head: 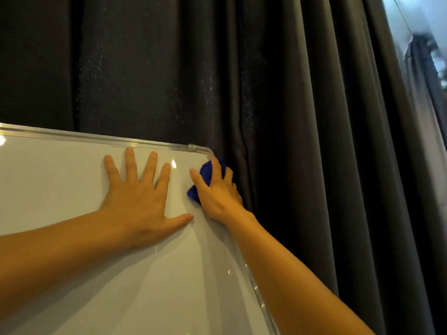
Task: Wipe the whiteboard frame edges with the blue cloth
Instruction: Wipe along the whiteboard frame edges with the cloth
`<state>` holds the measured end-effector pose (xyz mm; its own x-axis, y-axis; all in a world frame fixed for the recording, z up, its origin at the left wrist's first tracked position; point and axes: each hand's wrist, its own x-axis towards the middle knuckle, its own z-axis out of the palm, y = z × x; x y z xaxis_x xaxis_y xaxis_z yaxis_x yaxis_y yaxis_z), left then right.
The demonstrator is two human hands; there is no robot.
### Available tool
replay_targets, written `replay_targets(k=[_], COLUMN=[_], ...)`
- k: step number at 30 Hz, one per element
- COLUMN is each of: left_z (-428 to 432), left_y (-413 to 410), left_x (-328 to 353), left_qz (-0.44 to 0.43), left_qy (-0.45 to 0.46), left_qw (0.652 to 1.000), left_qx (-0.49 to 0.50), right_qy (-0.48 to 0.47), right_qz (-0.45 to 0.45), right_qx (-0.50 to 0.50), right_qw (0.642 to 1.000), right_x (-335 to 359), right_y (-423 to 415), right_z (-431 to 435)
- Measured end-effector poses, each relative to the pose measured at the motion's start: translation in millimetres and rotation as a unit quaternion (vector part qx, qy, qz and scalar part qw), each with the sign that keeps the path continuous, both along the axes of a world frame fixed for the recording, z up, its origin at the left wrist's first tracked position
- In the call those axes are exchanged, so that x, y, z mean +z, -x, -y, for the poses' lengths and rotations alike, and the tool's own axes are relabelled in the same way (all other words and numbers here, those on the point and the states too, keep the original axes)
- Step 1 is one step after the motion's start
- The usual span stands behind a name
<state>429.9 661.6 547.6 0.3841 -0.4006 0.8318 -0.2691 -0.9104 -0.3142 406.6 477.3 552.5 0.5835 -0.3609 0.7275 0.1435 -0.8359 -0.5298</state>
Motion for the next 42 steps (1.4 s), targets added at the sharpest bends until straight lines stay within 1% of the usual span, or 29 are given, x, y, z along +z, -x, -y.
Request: replay_targets(k=[2, 4, 6, 8, 10, 14, 16, 18, 21, 24, 26, 29, 32, 35, 37, 40, 42], left_z=[0, 0, -2, -5, -7, -2, -1, 2, 9, 10, 10, 8, 7, 8, 11, 17, 24], left_y=[-4, -5, -5, -4, -1, 10, 18, 24, 34, 40, 40, 43, 45, 49, 67, 68, 70], left_x=[-1, -2, -4, -4, -4, -12, -19, -29, -51, -62, -63, -66, -70, -81, -96, -106, -113], left_qz=[0.001, 0.003, 0.006, 0.015, 0.017, 0.014, 0.002, -0.004, -0.004, -0.010, -0.010, -0.018, -0.026, -0.015, -0.034, -0.036, -0.037], left_qy=[0.004, 0.005, 0.001, 0.001, 0.001, -0.022, -0.044, -0.061, -0.098, -0.104, -0.100, -0.105, -0.118, -0.137, -0.171, -0.202, -0.221], left_qw=[1.000, 1.000, 1.000, 1.000, 1.000, 0.999, 0.998, 0.996, 0.993, 0.992, 0.992, 0.991, 0.990, 0.987, 0.980, 0.974, 0.970], left_qx=[-0.002, 0.005, 0.004, -0.006, -0.017, -0.045, -0.053, -0.063, -0.071, -0.068, -0.073, -0.081, -0.078, -0.081, -0.091, -0.092, -0.096], right_qy=[-0.039, -0.014, 0.034, 0.067, 0.068, 0.022, -0.011, -0.052, -0.111, -0.100, -0.074, -0.062, -0.052, -0.072, -0.089, -0.051, -0.057], right_qz=[0.009, 0.031, 0.031, 0.031, 0.031, 0.056, 0.043, 0.024, 0.030, 0.032, 0.041, 0.059, 0.068, 0.050, 0.034, 0.026, 0.016], right_qx=[0.017, 0.002, -0.011, -0.006, -0.003, -0.032, -0.055, -0.073, -0.082, -0.062, -0.069, -0.072, -0.088, -0.108, -0.121, -0.109, -0.097], right_qw=[0.999, 0.999, 0.999, 0.997, 0.997, 0.998, 0.997, 0.996, 0.990, 0.993, 0.994, 0.994, 0.992, 0.990, 0.988, 0.992, 0.994], right_x=[32, 47, 40, 17, -18, -105, -127, -125, -86, -44, -44, -77, -127, -179, -224, -262, -278], right_y=[-6, -13, -14, -7, 10, 49, 61, 63, 50, 34, 28, 40, 60, 85, 110, 125, 139], right_z=[-1, -2, -6, -8, -6, 3, 2, -4, -15, -26, -26, -14, -9, -15, -27, -40, -46])
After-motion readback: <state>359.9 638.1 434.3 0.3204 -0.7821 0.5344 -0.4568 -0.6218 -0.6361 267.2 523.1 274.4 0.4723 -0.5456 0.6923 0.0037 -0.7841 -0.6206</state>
